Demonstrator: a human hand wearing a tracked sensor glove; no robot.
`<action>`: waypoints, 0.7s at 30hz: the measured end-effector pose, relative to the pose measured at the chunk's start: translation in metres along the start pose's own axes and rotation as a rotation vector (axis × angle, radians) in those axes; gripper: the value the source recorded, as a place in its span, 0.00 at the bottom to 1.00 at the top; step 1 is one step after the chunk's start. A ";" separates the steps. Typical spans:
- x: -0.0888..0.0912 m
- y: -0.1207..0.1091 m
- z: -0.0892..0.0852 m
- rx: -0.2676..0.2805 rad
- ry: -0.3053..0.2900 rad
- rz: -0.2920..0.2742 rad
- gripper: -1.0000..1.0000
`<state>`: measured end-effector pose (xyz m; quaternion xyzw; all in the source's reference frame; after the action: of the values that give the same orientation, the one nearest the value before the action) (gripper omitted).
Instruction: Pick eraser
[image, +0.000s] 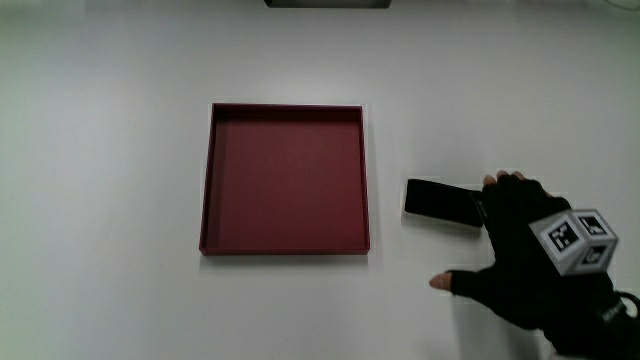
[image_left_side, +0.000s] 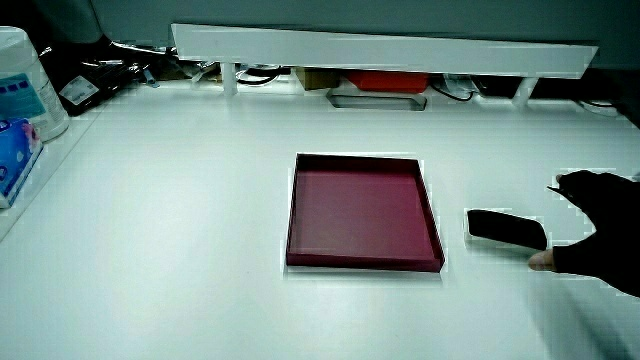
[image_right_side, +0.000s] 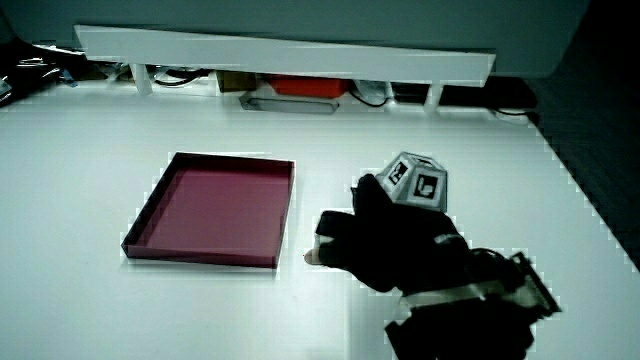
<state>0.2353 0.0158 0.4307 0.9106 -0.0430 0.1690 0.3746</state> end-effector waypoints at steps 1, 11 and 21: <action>0.002 0.005 -0.002 -0.006 0.006 -0.002 0.50; 0.022 0.059 -0.022 -0.074 0.067 -0.031 0.50; 0.034 0.086 -0.039 -0.119 0.094 -0.067 0.50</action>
<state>0.2388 -0.0171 0.5260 0.8788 -0.0050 0.1962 0.4349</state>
